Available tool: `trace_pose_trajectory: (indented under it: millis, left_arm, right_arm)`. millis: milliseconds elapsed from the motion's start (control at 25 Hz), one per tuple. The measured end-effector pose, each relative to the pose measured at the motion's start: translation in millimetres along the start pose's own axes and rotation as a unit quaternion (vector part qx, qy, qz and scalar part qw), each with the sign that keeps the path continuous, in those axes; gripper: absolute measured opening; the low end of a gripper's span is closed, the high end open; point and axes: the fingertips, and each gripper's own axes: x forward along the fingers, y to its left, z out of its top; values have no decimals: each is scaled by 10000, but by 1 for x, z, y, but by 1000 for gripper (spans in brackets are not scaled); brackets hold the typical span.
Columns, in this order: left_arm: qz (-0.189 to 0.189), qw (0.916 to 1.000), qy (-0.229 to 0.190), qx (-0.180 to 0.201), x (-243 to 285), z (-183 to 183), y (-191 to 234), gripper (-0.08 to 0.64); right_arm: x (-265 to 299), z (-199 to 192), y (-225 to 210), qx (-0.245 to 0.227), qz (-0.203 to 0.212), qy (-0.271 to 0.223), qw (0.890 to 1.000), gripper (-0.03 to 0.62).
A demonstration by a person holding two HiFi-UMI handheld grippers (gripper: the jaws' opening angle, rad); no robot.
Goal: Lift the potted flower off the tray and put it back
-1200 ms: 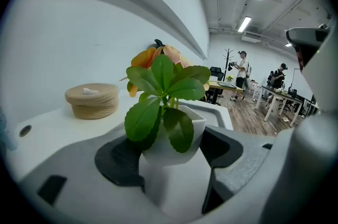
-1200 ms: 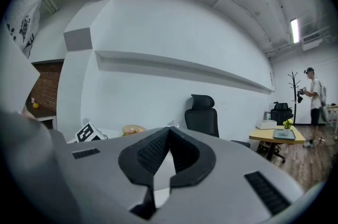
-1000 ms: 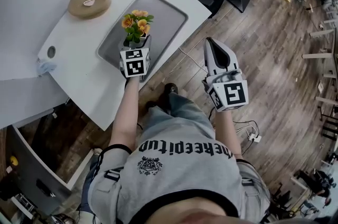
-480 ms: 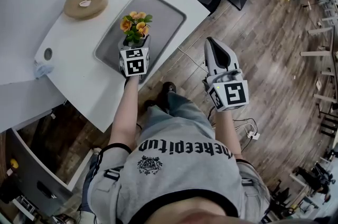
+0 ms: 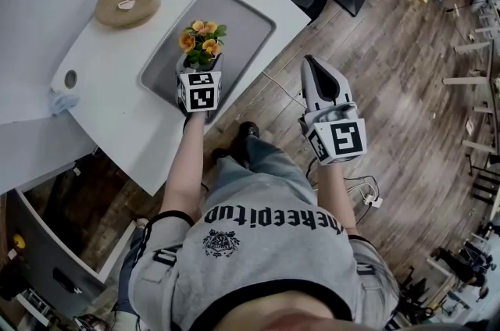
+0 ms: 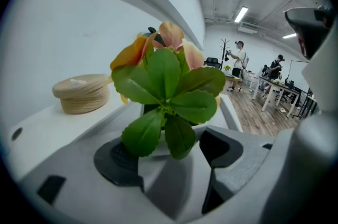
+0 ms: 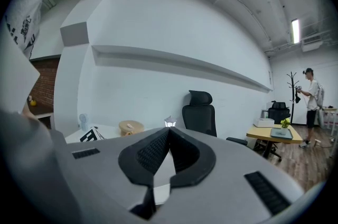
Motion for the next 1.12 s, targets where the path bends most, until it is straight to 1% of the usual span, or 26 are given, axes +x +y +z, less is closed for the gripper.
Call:
trace_pose_trajectory:
  millis: [240, 400, 600, 800, 1000, 1120]
  left_arm:
    - [-99, 9999, -26, -20, -2, -1, -1, 342]
    - [-138, 9999, -57, 59, -7, -4, -2, 344]
    - [-55, 9998, -170, -39, -23, -3, -1, 344]
    - [16, 9997, -147, -174, -44, -11, 1, 342]
    - [184, 9992, -247, -251, -77, -1, 7, 341]
    - [264, 9987, -337, -289, -93, 3, 12, 311]
  right_arm:
    - [-1, 4, 4, 1, 24, -46, 10000, 2]
    - [-2, 7, 9, 8, 69, -78, 9999, 2]
    - [-2, 11, 18, 6, 204, -162, 9997, 2]
    - [-1, 16, 33, 23, 414, -266, 9988, 2]
    - [0, 23, 50, 63, 632, -364, 9973, 2]
    - [2, 27, 62, 79, 789, -441, 9959, 2]
